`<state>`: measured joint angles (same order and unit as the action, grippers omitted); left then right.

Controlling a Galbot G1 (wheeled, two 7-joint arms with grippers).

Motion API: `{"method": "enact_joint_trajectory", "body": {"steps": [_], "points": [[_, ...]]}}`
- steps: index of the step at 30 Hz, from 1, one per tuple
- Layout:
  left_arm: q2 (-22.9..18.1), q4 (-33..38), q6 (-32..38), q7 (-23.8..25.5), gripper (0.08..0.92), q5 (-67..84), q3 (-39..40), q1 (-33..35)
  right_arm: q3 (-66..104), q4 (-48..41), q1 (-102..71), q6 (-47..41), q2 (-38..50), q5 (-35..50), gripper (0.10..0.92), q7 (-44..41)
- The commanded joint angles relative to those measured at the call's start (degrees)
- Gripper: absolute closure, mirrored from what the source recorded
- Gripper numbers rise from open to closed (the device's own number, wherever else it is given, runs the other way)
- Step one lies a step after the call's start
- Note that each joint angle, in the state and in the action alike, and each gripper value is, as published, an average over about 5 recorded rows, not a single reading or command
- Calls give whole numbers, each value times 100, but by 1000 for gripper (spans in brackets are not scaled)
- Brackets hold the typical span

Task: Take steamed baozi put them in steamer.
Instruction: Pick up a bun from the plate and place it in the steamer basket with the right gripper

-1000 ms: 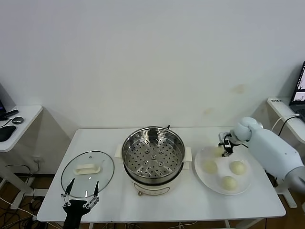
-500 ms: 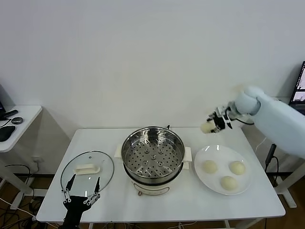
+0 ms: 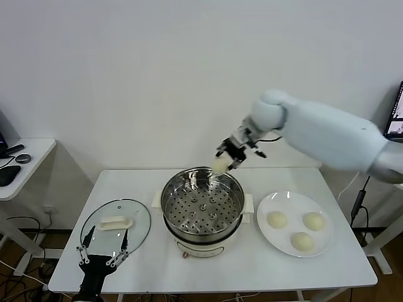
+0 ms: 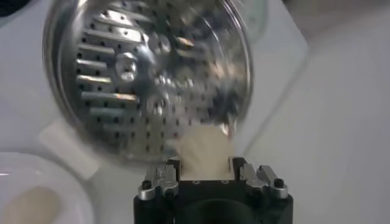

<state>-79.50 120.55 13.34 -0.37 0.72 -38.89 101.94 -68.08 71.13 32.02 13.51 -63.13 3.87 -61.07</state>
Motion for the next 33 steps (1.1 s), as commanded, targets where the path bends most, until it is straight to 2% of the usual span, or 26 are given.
{"method": "enact_joint_trajectory", "body": {"steps": [1, 9, 18, 25, 29, 33], "points": [[-28, 19, -20, -2, 177, 9, -25, -26, -678, -150, 67, 1230, -1020, -800, 516, 56], [-60, 15, -27, -7, 177, 20, -60, -39, -596, -704, -420, 2177, -1153, -1563, 515, 194], [-88, 38, -60, -12, 177, 14, -26, -78, -353, -1487, -740, 2775, -1335, -2590, 508, 468], [-87, 20, -58, -12, 177, -1, -11, -58, -65, -1974, -1009, 3045, -1574, -2848, 498, 778], [-96, 25, -51, -13, 177, -2, -17, -44, -7, -1996, -1072, 3089, -1606, -2803, 433, 952], [-106, 45, -46, -13, 177, -5, -19, -25, 17, -1880, -955, 3050, -1547, -2556, 315, 987]]}}
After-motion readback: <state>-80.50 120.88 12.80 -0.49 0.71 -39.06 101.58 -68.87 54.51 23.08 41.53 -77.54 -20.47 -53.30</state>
